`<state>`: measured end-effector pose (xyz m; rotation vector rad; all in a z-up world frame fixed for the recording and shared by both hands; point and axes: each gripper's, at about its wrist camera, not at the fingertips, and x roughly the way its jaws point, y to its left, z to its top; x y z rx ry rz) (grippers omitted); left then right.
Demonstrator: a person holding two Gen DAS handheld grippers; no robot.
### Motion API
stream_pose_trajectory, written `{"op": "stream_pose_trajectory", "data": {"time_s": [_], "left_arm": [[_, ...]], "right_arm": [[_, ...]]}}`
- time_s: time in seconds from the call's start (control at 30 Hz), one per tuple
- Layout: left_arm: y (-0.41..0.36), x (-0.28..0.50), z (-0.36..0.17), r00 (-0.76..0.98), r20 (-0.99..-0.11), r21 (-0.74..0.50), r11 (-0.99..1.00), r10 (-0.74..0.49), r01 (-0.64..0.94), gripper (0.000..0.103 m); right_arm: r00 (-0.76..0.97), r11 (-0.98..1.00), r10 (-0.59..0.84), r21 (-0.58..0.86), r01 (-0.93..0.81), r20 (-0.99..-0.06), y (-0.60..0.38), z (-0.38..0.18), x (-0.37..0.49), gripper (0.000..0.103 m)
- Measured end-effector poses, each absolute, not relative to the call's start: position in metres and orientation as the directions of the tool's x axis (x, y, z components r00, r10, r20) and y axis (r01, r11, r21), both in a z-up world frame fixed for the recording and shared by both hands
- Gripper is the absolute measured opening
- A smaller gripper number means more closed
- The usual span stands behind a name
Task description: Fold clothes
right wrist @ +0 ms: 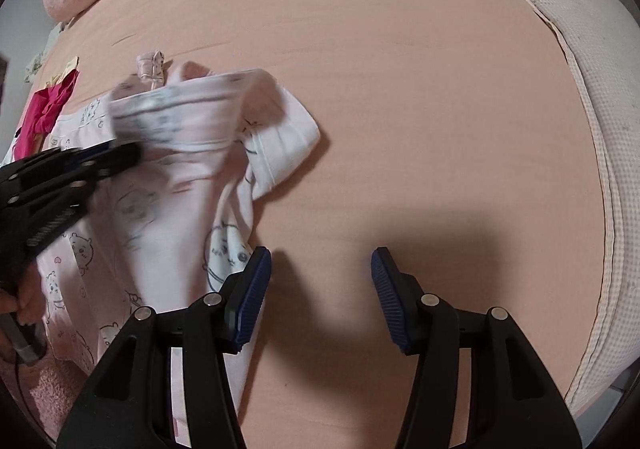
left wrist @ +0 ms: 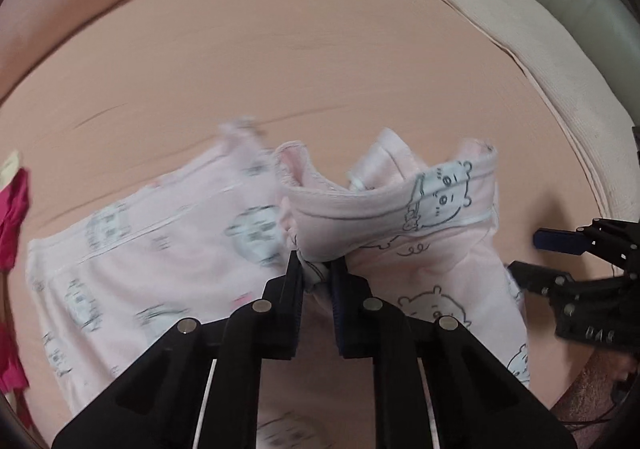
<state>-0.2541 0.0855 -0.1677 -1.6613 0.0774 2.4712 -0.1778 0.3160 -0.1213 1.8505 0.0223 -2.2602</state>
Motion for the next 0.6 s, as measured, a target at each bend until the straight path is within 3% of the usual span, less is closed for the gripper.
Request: {"op": "stream_pose_trajectory", "data": {"time_s": [0.2, 0.37, 0.47, 0.53, 0.6], "left_arm": [[0.066, -0.239, -0.171, -0.383, -0.923, -0.004, -0.995, 0.041, -0.097, 0.013], [0.067, -0.231, -0.168, -0.44, -0.889, -0.087, -0.99, 0.128, -0.113, 0.018], [0.069, -0.231, -0.168, -0.472, -0.865, -0.117, -0.984, 0.169, -0.138, 0.024], [0.069, -0.233, -0.173, -0.474, -0.86, -0.133, -0.98, 0.19, -0.151, 0.03], [0.069, -0.246, -0.18, -0.467, -0.862, -0.133, -0.977, 0.197, -0.167, 0.031]], "right_arm": [[-0.244, -0.968, -0.206, 0.161, 0.192, -0.948, 0.308, -0.113, -0.19, 0.054], [-0.272, -0.961, -0.256, 0.212, 0.18, -0.928, 0.304, -0.115, -0.206, 0.055], [-0.298, -0.952, -0.268, 0.205, 0.225, -0.916, 0.296, -0.12, -0.21, 0.066], [-0.324, -0.951, -0.246, 0.163, 0.261, -0.914, 0.294, -0.118, -0.2, 0.055], [-0.336, -0.946, -0.252, 0.156, 0.285, -0.908, 0.295, -0.116, -0.189, 0.011]]}}
